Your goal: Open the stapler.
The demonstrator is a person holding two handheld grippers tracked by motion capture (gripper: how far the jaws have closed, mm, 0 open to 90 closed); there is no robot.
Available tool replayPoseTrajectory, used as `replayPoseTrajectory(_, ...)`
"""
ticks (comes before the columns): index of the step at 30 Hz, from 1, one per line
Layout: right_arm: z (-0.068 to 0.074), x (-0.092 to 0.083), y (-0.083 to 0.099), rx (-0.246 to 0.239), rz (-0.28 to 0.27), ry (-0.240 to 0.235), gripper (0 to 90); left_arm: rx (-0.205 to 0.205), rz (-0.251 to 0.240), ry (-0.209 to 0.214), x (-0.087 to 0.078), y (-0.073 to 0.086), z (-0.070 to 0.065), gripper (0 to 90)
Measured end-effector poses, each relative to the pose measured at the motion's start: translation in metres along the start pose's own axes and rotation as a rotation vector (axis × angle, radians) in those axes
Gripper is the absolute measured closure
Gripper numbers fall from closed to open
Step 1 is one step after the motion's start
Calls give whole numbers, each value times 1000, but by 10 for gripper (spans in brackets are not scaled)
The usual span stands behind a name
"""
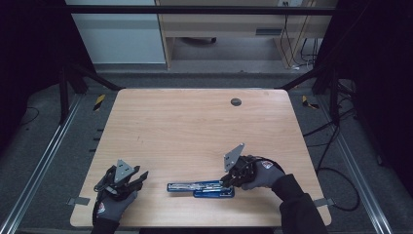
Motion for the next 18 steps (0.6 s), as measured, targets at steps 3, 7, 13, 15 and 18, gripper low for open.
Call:
replayPoseTrajectory(3, 0, -1, -1, -1, -9, -2, 786, 0, 0, 0, 0, 0, 0, 599)
replayPoseTrajectory(7, 1, -3, -2, -9, -19, -11, 787, 1, 1, 0, 0, 0, 0, 599)
replayPoseTrajectory(13, 1, -2, -1, 1, -5, -23, 787, 1, 4, -1, 1, 0, 0, 599)
replayPoseTrajectory(15, 0, -1, 0, -9, -2, -29, 787, 1, 4, -2, 1, 1, 0, 599)
replayPoseTrajectory(18, -1, 0, 1, -17, 4, -35, 787, -1, 7, -5, 1, 1, 1, 599)
Point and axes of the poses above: each handheld gripper's, and its own axes: x roughly forward along the jaws, y roughly out of its underside, z roughly to its left, the point moved 7 cm from there along x, roughly forward along the jaws, and after that the axes turned 9 degrees about x, right-handed, at the moved point
